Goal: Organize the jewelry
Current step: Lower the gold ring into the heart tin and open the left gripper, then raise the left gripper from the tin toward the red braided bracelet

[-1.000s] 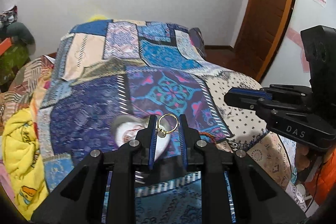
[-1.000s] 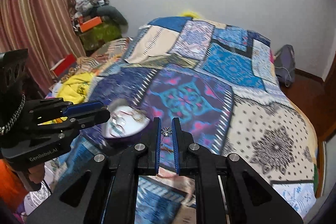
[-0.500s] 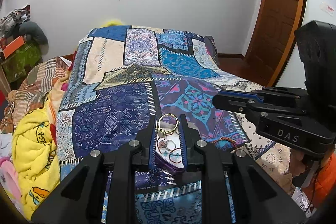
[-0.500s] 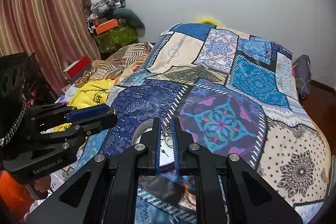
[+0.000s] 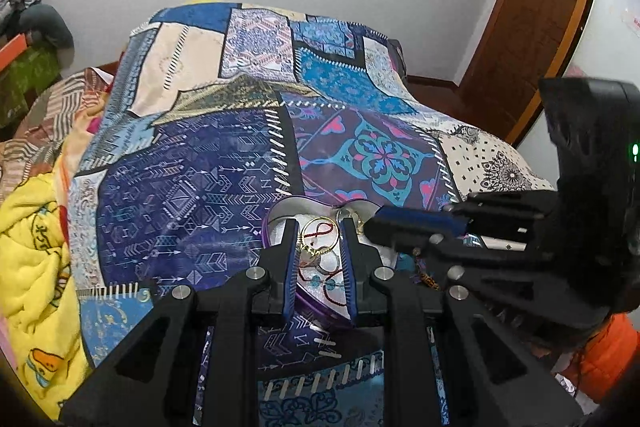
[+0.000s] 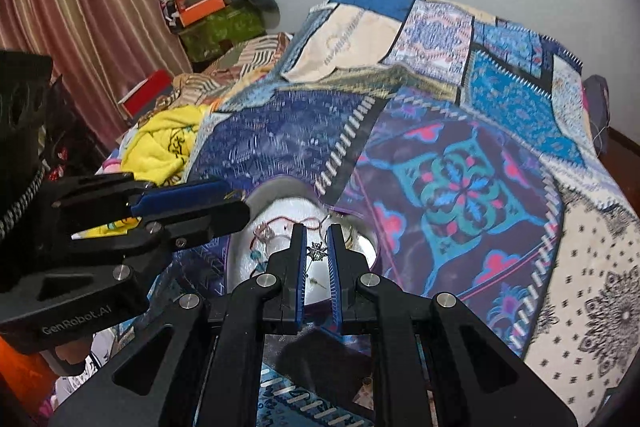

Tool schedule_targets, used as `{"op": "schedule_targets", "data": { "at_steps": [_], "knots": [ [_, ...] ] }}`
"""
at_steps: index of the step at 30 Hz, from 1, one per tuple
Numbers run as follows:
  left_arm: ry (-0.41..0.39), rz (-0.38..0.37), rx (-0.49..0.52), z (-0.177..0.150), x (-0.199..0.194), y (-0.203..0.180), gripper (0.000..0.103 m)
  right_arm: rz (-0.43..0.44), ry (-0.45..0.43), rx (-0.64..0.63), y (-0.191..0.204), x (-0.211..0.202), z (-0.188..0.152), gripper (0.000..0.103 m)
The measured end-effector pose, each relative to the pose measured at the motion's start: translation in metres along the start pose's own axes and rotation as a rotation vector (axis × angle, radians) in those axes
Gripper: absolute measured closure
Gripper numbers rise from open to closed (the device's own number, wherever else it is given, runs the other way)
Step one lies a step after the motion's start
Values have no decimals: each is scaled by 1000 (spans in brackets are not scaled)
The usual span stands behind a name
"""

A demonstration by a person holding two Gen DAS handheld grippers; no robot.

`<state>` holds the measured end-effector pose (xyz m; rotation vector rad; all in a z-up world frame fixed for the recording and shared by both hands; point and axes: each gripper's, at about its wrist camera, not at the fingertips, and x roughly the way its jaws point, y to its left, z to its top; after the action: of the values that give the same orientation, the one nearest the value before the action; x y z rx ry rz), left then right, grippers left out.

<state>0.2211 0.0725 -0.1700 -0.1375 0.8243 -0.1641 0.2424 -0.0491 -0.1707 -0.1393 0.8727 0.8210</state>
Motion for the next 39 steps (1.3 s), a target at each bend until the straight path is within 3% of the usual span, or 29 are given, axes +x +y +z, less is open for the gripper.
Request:
{"op": "schedule_targets", "data": {
  "at_steps": [14,19,24,27,32,39],
  "knots": [
    [36,-11,-16,-3,13,5,84,-3,31,-10,-2,10,-7,94],
    [23,8,-24,-5,6,10,71,-40,14,-48,4,10,-7,94],
    [17,28,-34,-7,1,14,69,-63,5,-72,8,9,-6,94],
    [13,35,-40,-8,-1,16,68,-76,-1,-74,8,9,-6,87],
    [10,58,-39,-9,-6,16,68,-105,-32,-77,8,0,-7,65],
    [13,92,-23,-11,-15,8,68,-123,-48,-66,6,-17,-7,64]
  ]
}}
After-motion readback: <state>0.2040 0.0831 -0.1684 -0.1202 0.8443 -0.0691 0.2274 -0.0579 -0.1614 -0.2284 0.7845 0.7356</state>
